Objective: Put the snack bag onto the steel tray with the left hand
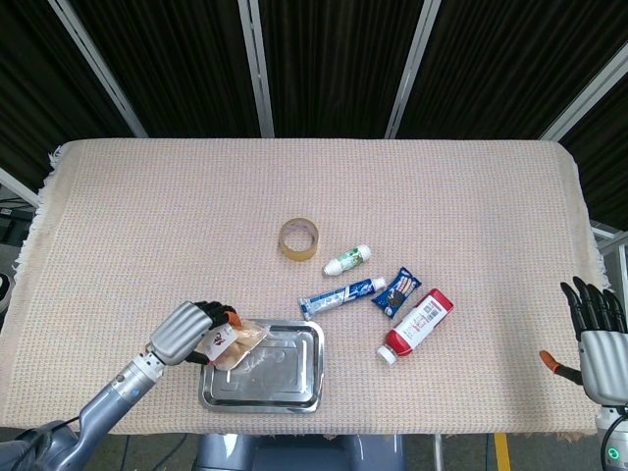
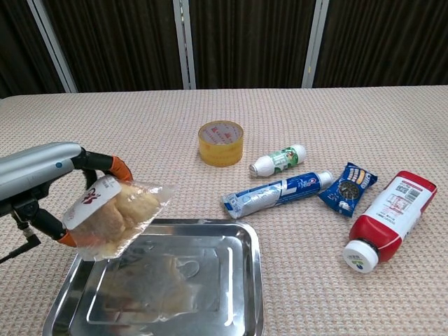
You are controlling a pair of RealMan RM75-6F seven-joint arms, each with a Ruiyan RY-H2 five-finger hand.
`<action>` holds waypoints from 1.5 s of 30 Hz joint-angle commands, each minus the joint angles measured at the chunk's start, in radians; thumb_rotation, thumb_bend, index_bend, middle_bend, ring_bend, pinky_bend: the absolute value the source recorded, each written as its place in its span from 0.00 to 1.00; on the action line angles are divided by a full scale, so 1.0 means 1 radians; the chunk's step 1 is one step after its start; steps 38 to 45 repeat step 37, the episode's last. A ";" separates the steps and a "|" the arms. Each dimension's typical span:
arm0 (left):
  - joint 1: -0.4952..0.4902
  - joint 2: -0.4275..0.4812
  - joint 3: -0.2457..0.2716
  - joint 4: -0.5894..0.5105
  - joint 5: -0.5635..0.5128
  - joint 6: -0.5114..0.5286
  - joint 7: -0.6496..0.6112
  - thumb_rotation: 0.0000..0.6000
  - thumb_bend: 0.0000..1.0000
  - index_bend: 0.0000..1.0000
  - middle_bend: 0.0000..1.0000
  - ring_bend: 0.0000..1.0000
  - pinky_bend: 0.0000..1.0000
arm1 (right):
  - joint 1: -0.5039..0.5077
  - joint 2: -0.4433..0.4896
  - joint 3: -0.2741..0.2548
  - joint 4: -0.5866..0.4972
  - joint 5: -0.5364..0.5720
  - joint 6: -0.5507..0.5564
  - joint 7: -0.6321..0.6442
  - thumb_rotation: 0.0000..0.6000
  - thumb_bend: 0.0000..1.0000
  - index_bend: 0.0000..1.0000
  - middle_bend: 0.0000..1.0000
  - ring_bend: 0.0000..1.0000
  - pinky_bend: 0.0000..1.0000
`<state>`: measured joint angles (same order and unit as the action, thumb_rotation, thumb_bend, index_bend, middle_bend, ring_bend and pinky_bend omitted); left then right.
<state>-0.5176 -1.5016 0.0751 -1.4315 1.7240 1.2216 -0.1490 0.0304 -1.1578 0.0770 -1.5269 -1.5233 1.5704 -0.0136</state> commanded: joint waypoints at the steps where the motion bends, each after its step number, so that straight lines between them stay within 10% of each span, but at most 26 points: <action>1: -0.011 -0.001 0.015 -0.029 -0.015 -0.053 0.023 1.00 0.01 0.06 0.01 0.01 0.04 | -0.001 0.001 0.000 -0.001 0.000 0.002 0.001 1.00 0.05 0.01 0.00 0.00 0.02; 11: 0.020 0.027 0.007 -0.086 -0.022 0.008 0.050 0.99 0.00 0.00 0.00 0.00 0.00 | 0.002 0.002 0.001 -0.003 0.004 -0.006 0.000 1.00 0.05 0.01 0.00 0.00 0.02; 27: 0.215 0.247 -0.081 -0.197 -0.213 0.262 0.173 0.99 0.08 0.18 0.00 0.00 0.00 | 0.025 0.000 0.011 0.004 0.003 -0.032 -0.003 1.00 0.05 0.02 0.00 0.00 0.02; 45: 0.314 0.328 -0.045 -0.223 -0.268 0.305 0.185 1.00 0.08 0.20 0.00 0.00 0.00 | 0.037 0.003 0.015 -0.004 0.005 -0.045 -0.016 1.00 0.05 0.02 0.00 0.00 0.02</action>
